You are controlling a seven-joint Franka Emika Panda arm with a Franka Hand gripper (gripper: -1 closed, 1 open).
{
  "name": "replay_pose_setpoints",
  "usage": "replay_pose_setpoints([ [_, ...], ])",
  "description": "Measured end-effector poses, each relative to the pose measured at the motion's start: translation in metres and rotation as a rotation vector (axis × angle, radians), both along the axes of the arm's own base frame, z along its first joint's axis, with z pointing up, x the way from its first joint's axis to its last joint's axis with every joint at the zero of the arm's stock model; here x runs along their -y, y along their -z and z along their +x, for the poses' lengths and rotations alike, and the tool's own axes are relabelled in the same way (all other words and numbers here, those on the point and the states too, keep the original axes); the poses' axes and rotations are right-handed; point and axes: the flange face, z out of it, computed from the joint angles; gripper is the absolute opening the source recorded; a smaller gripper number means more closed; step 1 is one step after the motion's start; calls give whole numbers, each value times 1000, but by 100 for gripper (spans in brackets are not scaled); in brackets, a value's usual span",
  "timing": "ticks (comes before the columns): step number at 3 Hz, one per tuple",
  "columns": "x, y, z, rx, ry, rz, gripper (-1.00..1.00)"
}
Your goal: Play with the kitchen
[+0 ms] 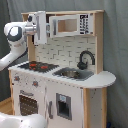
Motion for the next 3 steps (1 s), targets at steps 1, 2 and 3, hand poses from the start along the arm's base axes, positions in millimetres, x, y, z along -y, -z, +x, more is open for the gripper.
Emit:
replay_pose_setpoints([
  [1,-35,7,-11,-49,-101,-75,100],
  [2,-75,20,-32,-114,-166,-151,100],
  [3,-111,42,-56,-178,-221,-236,100],
])
